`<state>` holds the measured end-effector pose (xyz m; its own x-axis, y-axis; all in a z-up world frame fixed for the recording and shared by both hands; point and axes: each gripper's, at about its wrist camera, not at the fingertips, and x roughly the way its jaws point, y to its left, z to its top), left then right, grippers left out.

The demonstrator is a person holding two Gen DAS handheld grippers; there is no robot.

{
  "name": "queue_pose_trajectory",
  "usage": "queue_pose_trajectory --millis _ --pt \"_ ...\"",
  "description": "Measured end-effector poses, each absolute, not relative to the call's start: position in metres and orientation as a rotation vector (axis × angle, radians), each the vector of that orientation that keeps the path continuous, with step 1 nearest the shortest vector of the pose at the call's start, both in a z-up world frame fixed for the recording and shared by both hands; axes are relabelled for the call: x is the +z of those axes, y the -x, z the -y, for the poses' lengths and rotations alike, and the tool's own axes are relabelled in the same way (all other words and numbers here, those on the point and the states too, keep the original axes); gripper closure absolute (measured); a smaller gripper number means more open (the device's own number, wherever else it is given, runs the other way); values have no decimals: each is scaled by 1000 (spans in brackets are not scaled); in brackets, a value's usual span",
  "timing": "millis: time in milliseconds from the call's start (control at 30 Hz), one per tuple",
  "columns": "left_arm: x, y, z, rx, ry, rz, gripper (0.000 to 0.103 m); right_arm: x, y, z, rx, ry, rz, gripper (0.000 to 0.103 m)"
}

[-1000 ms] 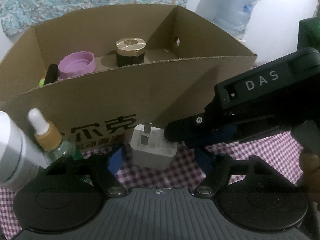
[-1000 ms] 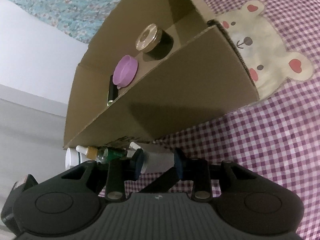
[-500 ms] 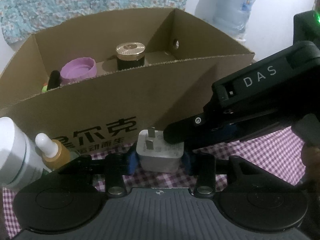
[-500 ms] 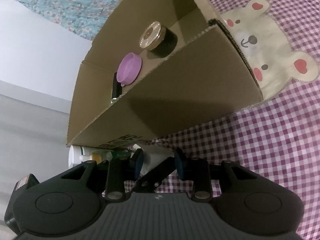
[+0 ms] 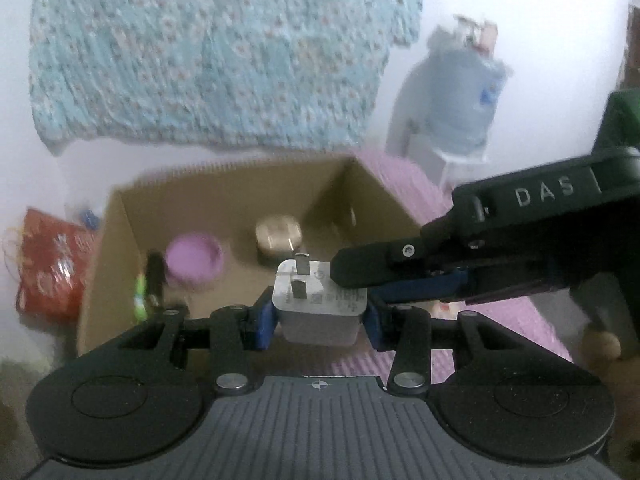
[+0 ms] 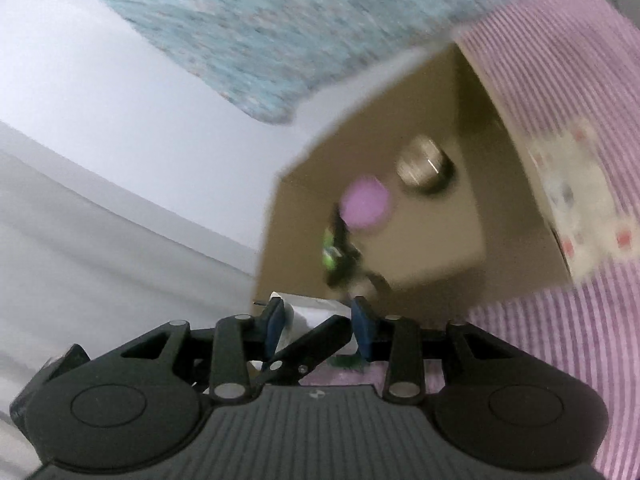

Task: Organize rigid objects
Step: 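Carry the charger into the box and open the right gripper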

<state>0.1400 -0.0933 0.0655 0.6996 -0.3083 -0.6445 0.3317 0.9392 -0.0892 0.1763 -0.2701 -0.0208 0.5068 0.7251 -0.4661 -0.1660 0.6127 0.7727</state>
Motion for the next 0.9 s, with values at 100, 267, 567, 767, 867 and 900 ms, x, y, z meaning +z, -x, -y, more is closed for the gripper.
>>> queue_pose_trajectory --millis 100,267,567,767,867,900 --pt "75 -162 95 -321 -29 -689 60 -2 -195 264 618 -695 -835 63" --pt "64 -207 93 -252 -8 -734 61 1 -243 249 621 -640 -851 63" --pt "3 -264 79 -128 80 -916 61 -50 -322 218 618 -550 -1035 63" --pt "-18 -279 79 -89 82 -992 61 -75 -339 209 606 -518 -1116 62" --pt "-22 -281 79 -96 81 -1006 61 -85 -343 209 601 -530 -1151 63" --pt "-22 -281 79 -99 79 -1005 60 -87 -343 209 603 -536 -1152 63"
